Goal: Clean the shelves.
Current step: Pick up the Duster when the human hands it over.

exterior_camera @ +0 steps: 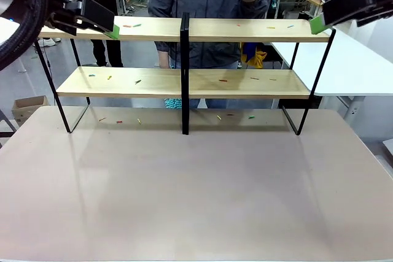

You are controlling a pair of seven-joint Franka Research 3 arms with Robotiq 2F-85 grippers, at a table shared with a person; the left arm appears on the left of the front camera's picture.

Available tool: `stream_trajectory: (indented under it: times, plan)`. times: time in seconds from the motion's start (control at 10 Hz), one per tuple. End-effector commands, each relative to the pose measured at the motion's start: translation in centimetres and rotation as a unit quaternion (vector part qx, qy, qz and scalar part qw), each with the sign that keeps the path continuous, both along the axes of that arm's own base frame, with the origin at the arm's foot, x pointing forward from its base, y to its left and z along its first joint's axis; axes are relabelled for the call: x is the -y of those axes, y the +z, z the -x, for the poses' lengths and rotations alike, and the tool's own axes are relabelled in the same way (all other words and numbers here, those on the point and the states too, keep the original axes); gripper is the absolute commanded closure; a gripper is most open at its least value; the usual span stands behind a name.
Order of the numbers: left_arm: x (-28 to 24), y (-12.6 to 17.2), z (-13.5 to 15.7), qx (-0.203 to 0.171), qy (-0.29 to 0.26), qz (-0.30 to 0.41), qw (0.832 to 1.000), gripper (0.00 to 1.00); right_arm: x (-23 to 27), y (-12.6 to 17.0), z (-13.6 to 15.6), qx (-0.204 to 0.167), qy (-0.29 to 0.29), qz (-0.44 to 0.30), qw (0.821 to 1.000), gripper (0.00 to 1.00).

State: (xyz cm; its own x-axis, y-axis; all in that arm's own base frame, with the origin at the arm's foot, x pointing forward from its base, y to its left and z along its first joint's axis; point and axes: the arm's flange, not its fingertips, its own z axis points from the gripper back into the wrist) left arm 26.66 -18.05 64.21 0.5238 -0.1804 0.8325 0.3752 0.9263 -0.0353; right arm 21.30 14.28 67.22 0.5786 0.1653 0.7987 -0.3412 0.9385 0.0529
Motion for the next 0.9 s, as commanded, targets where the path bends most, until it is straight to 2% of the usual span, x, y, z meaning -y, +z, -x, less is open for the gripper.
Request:
stream_trajectory:
  times: [0.0, 0.2, 0.5, 0.8]
  plan:
    - [-0.1, 0.1, 0.0, 0.002, -0.001, -0.004, 1.000, 0.00, -2.3, 0.7, -1.1, -0.010, -0.023, -0.025, 0.999, 0.00]
    - [-0.1, 0.1, 0.0, 0.002, -0.001, -0.004, 1.000, 0.00, -4.3, 0.9, -2.7, -0.012, -0.052, -0.035, 0.998, 0.00]
    - [-0.1, 0.1, 0.0, 0.002, -0.001, -0.004, 1.000, 0.00, -5.6, 1.6, -2.3, 0.012, -0.082, -0.043, 0.996, 0.00]
    - [-0.1, 0.1, 0.0, 0.002, -0.001, -0.004, 1.000, 0.00, -5.7, 1.3, -2.6, 0.007, -0.084, -0.036, 0.996, 0.00]
